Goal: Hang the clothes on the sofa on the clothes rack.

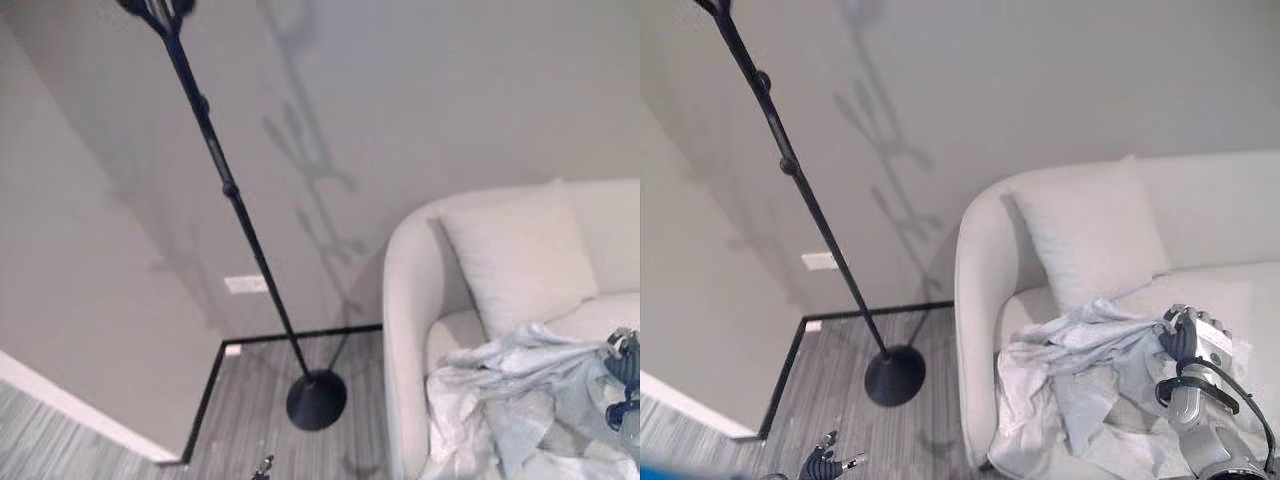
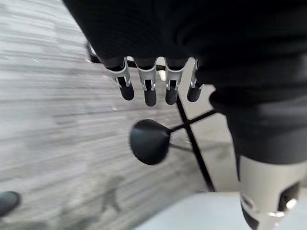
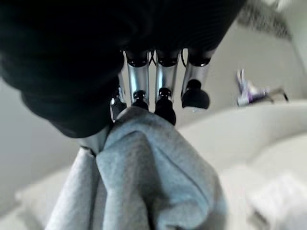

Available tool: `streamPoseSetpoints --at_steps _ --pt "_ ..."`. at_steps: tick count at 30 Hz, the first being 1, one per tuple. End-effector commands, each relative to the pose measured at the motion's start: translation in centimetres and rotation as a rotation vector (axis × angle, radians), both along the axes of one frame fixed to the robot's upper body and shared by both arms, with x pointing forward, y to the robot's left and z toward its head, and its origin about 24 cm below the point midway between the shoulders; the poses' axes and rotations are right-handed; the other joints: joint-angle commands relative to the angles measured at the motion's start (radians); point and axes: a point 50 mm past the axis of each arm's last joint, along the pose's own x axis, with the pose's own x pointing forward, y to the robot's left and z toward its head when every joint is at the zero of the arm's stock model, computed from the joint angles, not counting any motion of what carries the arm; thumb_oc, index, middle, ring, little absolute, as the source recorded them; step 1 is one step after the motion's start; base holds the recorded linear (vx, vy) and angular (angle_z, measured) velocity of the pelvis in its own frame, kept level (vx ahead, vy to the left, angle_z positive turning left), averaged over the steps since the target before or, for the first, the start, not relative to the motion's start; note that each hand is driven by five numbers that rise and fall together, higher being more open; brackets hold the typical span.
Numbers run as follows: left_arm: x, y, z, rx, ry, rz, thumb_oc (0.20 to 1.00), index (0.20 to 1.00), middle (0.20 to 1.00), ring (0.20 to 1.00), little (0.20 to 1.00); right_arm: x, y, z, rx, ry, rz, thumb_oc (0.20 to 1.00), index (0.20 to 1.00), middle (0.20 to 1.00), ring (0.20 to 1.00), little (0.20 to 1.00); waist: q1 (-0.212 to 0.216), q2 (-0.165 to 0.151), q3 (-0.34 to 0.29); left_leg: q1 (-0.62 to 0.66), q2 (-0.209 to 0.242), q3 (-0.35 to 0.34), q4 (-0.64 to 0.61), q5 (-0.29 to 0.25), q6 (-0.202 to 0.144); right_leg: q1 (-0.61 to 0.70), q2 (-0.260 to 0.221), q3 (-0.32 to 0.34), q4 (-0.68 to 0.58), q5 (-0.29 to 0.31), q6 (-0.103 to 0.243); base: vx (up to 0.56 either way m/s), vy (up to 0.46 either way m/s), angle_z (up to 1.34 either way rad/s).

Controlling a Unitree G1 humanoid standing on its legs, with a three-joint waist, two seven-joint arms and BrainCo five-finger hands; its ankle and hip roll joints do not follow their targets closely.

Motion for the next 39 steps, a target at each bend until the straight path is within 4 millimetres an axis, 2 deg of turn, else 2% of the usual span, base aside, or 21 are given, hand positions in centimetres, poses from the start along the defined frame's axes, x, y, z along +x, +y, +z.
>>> streamPoseSetpoints --at_steps 1,4,7,8,9,13,14,16,19,20,22,23,25,26,27,29,32,33,35,37,39 --pt "2.9 -0.3 2.0 0.023 -0.112 -0.055 1.000 1.000 1.000 1.000 1.000 1.7 2.0 2.3 0.075 -0.185 0.086 0.200 0.200 0.200 0.200 0.200 0.002 -0.037 0.066 0.050 -0.035 -0.028 0.004 -0.074 0.024 0.128 -0.080 0.073 -0.138 0.074 0.103 -0.03 0.029 -0.10" --pt "3.8 -1.1 2.8 0.047 -0.152 -0.103 1.000 1.000 1.000 1.000 1.000 2.6 4.5 3.8 0.115 -0.240 0.220 0.200 0.200 0.200 0.200 0.200 0.000 -0.050 0.062 0.065 -0.039 -0.021 0.004 -0.079 0.033 0.129 -0.075 0.091 -0.119 0.074 0.109 -0.05 0.031 -0.13" --pt "4.7 -1.6 3.5 0.112 -0.190 -0.115 1.000 1.000 1.000 1.000 1.000 3.5 9.0 4.9 0.202 -0.302 0.423 0.200 0.200 0.200 0.200 0.200 -0.001 -0.067 0.060 0.085 -0.044 -0.004 0.004 -0.086 0.043 0.126 -0.066 0.116 -0.096 0.076 0.115 -0.07 0.034 -0.24" --pt "5.6 -2.4 4.1 0.189 -0.228 -0.139 1.000 1.000 1.000 1.000 1.000 3.6 13.7 5.1 0.311 -0.308 0.633 0.200 0.200 0.200 0.200 0.200 0.001 -0.078 0.055 0.095 -0.045 0.002 0.004 -0.087 0.047 0.129 -0.066 0.123 -0.091 0.079 0.117 -0.05 0.014 -0.41" --pt "5.6 -2.4 4.1 0.190 -0.228 -0.138 1.000 1.000 1.000 1.000 1.000 3.6 13.7 5.1 0.312 -0.307 0.634 0.200 0.200 0.200 0.200 0.200 0.000 -0.079 0.055 0.096 -0.045 0.002 0.004 -0.087 0.047 0.130 -0.066 0.123 -0.091 0.079 0.117 -0.05 0.014 -0.24" --pt "6.1 -3.6 4.7 0.231 -0.274 -0.156 1.000 1.000 1.000 1.000 1.000 3.2 18.4 5.5 0.415 -0.324 0.826 0.200 0.200 0.200 0.200 0.200 0.008 -0.090 0.050 0.106 -0.050 0.000 0.004 -0.088 0.054 0.136 -0.068 0.122 -0.086 0.079 0.121 -0.02 0.009 -0.03" --pt "6.3 -4.2 4.9 0.255 -0.300 -0.163 1.000 1.000 1.000 1.000 1.000 3.2 20.3 6.3 0.463 -0.369 0.894 0.200 0.200 0.200 0.200 0.200 0.016 -0.094 0.049 0.111 -0.053 -0.002 0.004 -0.089 0.057 0.137 -0.071 0.121 -0.078 0.080 0.124 -0.03 0.018 0.02" --pt "6.3 -4.5 5.0 0.269 -0.309 -0.170 1.000 1.000 1.000 1.000 1.000 3.3 20.9 6.9 0.470 -0.398 0.915 0.200 0.200 0.200 0.200 0.200 0.019 -0.097 0.049 0.115 -0.055 -0.003 0.004 -0.089 0.059 0.139 -0.073 0.123 -0.075 0.079 0.125 -0.01 0.010 0.02" --pt "6.9 -5.1 6.1 0.378 -0.410 -0.221 1.000 1.000 1.000 1.000 1.000 4.1 22.6 11.2 0.471 -0.577 0.984 0.200 0.200 0.200 0.200 0.200 0.039 -0.109 0.039 0.127 -0.062 -0.004 0.004 -0.095 0.063 0.146 -0.083 0.122 -0.074 0.086 0.129 -0.01 0.019 0.02" --pt "6.9 -5.1 6.1 0.379 -0.411 -0.221 1.000 1.000 1.000 1.000 1.000 4.1 22.7 11.2 0.471 -0.578 0.985 0.200 0.200 0.200 0.200 0.200 0.038 -0.109 0.041 0.128 -0.062 -0.004 0.004 -0.095 0.063 0.147 -0.083 0.122 -0.074 0.086 0.129 0.00 0.000 0.00" --pt "7.3 -5.0 6.6 0.430 -0.449 -0.228 1.000 1.000 1.000 1.000 1.000 4.5 23.6 14.0 0.487 -0.682 1.022 0.200 0.200 0.200 0.200 0.200 0.049 -0.115 0.033 0.132 -0.064 -0.003 0.004 -0.097 0.065 0.149 -0.085 0.122 -0.073 0.090 0.130 0.00 0.000 0.00" --pt "7.3 -5.0 6.6 0.430 -0.449 -0.228 1.000 1.000 1.000 1.000 1.000 4.5 23.6 14.0 0.487 -0.682 1.022 0.200 0.200 0.200 0.200 0.200 0.049 -0.115 0.034 0.132 -0.064 -0.003 0.004 -0.097 0.065 0.149 -0.085 0.122 -0.073 0.090 0.130 0.00 0.000 0.00" --pt "7.4 -5.0 6.6 0.456 -0.455 -0.236 1.000 1.000 1.000 1.000 1.000 4.7 24.2 15.5 0.499 -0.730 1.049 0.200 0.200 0.200 0.200 0.200 0.054 -0.120 0.028 0.134 -0.065 -0.001 0.004 -0.098 0.065 0.149 -0.086 0.122 -0.073 0.092 0.130 0.00 0.000 0.00" --pt "7.7 -5.0 6.9 0.472 -0.468 -0.236 1.000 1.000 1.000 1.000 1.000 4.9 24.9 17.6 0.487 -0.790 1.076 0.200 0.200 0.200 0.200 0.200 0.059 -0.125 0.026 0.136 -0.066 0.000 0.004 -0.100 0.065 0.148 -0.086 0.124 -0.073 0.096 0.129 0.00 0.000 0.00" --pt "7.9 -5.0 7.0 0.474 -0.478 -0.233 1.000 1.000 1.000 1.000 1.000 4.9 25.1 18.4 0.482 -0.811 1.089 0.200 0.200 0.200 0.200 0.200 0.060 -0.127 0.024 0.136 -0.066 0.000 0.004 -0.100 0.065 0.148 -0.086 0.124 -0.073 0.097 0.129 0.00 0.000 0.00" --pt "8.5 -5.1 7.5 0.487 -0.499 -0.217 1.000 1.000 1.000 1.000 1.000 5.1 27.2 20.6 0.496 -0.838 1.161 0.200 0.200 0.200 0.200 0.200 0.065 -0.133 0.021 0.138 -0.066 0.002 0.004 -0.101 0.062 0.146 -0.086 0.122 -0.074 0.101 0.126 0.04 -0.008 -0.04" --pt "9.8 -7.5 8.8 0.428 -0.565 -0.219 1.000 1.000 1.000 1.000 1.000 4.4 30.9 21.8 0.529 -0.816 1.285 0.200 0.200 0.200 0.200 0.200 0.061 -0.131 0.021 0.142 -0.065 -0.001 0.004 -0.102 0.060 0.143 -0.086 0.116 -0.069 0.101 0.124 0.05 0.008 0.00" --pt "9.8 -7.5 8.8 0.428 -0.565 -0.219 1.000 1.000 1.000 1.000 1.000 4.4 30.9 21.8 0.529 -0.816 1.285 0.200 0.200 0.200 0.200 0.200 0.061 -0.131 0.021 0.142 -0.065 -0.001 0.004 -0.102 0.060 0.143 -0.086 0.116 -0.069 0.101 0.124 0.04 0.013 0.06" --pt "10.4 -9.8 9.7 0.320 -0.598 -0.233 1.000 1.000 1.000 1.000 1.000 4.0 32.2 22.8 0.533 -0.838 1.316 0.200 0.200 0.200 0.200 0.200 0.055 -0.128 0.022 0.141 -0.066 -0.005 0.004 -0.102 0.061 0.141 -0.087 0.115 -0.067 0.103 0.125 0.03 0.009 0.05" --pt "10.5 -10.6 10.0 0.284 -0.605 -0.244 1.000 1.000 1.000 1.000 1.000 3.9 32.4 23.1 0.527 -0.845 1.318 0.200 0.200 0.200 0.200 0.200 0.052 -0.127 0.023 0.140 -0.065 -0.007 0.004 -0.102 0.062 0.139 -0.087 0.115 -0.066 0.104 0.125 0.00 0.000 0.00" --pt "10.6 -12.4 10.3 0.220 -0.606 -0.307 1.000 1.000 1.000 1.000 1.000 3.7 32.9 24.2 0.510 -0.873 1.328 0.200 0.200 0.200 0.200 0.200 0.042 -0.123 0.021 0.139 -0.068 -0.010 0.004 -0.103 0.064 0.138 -0.088 0.121 -0.060 0.108 0.126 0.00 0.000 0.00"
